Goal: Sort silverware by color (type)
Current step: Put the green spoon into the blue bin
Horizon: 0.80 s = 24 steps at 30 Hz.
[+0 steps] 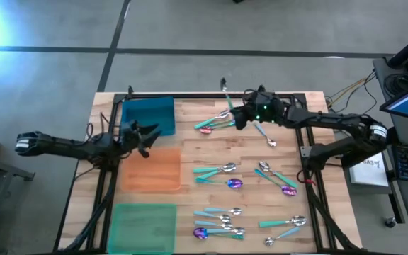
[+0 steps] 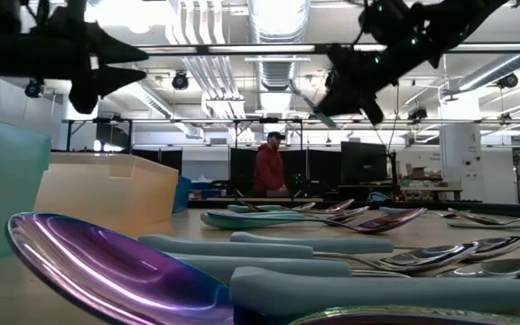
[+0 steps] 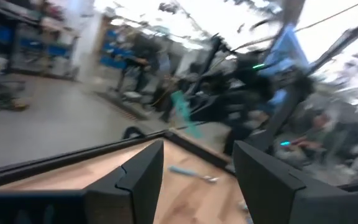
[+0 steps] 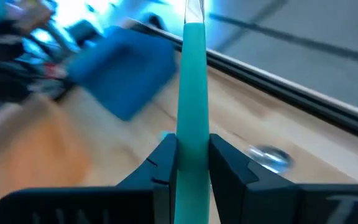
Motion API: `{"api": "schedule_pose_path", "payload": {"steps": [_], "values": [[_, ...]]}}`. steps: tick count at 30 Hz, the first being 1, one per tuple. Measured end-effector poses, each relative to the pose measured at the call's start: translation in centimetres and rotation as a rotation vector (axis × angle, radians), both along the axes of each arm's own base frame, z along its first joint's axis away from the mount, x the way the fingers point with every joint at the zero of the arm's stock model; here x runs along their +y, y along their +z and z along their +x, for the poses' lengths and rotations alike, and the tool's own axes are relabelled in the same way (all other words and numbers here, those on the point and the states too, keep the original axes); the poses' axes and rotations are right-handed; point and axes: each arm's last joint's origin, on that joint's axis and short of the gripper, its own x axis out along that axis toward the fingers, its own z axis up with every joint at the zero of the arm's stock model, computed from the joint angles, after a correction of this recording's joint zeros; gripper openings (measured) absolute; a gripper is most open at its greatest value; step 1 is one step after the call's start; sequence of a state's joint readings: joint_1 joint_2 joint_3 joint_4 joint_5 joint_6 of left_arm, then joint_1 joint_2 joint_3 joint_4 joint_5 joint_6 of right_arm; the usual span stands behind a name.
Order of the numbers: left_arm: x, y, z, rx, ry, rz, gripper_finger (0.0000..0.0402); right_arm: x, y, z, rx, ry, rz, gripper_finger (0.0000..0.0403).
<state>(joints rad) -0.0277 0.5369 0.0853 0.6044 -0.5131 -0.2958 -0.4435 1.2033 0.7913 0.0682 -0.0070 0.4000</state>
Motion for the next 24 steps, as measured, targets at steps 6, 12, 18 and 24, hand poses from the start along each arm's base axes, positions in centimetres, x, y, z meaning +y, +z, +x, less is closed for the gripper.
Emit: {"api": "schedule_pose_path", "payload": {"steps": [6,12,18,24], "values": [[-0.1,1.8,3.4,0.140,0.014,0.084,0.0178,2.3,-0.1,2.7,-0.098,0.102,-0.043,0.0055],[-0.1,2.7,6.2,0.143,0.032,0.167,0.0178,3.6,-1.8,5.6,-0.173,0.174,-0.073,0.0055],[-0.2,1.5,7.8,0.101,0.027,0.184,0.0178,4.6,-2.2,9.3,-0.166,0.253,-0.151,0.0055],[-0.2,0.2,9.1,0.069,0.028,0.168,0.0178,5.1,-1.9,13.2,-0.070,0.325,-0.211,0.0055]]}}
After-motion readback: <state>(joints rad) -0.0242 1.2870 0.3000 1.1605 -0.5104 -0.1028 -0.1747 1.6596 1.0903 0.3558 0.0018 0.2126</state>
